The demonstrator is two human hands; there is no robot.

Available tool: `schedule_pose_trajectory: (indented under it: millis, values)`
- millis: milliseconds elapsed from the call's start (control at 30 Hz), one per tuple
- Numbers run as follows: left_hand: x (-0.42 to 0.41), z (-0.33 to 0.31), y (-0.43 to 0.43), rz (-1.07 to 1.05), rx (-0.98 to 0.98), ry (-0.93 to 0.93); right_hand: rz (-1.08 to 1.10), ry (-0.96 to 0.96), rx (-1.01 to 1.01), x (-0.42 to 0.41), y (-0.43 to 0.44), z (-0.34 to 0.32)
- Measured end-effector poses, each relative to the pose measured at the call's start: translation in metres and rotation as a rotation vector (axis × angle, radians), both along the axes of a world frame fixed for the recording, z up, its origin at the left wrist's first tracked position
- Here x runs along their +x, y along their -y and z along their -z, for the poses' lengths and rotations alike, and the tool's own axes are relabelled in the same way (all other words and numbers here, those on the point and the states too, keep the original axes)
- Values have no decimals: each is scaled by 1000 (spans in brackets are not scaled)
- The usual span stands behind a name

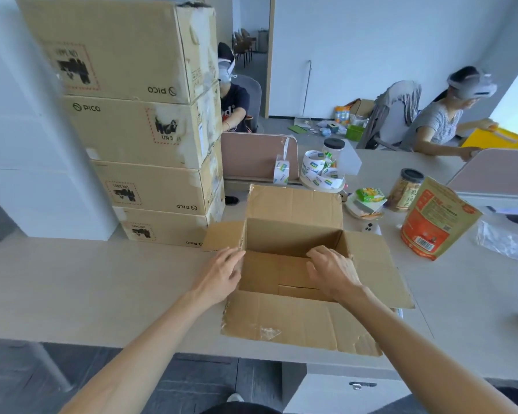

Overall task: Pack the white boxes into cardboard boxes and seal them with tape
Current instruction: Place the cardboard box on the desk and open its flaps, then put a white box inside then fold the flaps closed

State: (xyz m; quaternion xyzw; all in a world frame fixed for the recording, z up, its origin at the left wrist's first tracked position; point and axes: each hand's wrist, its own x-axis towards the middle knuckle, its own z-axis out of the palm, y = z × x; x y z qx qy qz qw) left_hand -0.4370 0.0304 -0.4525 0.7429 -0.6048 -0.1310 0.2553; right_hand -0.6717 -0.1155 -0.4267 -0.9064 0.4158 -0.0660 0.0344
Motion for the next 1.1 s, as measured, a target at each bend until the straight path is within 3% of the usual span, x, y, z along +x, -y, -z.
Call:
schedule_pose_trajectory:
  millis: [133,233,333,600,767,1100]
  values:
    - [9,-22,-39,-103,-2,72,-114,86,27,35,-37,-23]
    - [27,-37,-81,-186,47,366,-234,69,57,69,-68,-32]
    - [47,-56,-124,-248,63,515,-351,53,85,104,-96,-41]
    - [124,-111,-196,-430,-117,402,-507,154,71,232,-167,-98]
    - [225,-139,-227,-584,-64,403,-538,220,51,340,-200,-131]
    - [438,-262,-217,-485,-211,437,-440,393,-114,524,-192,-250]
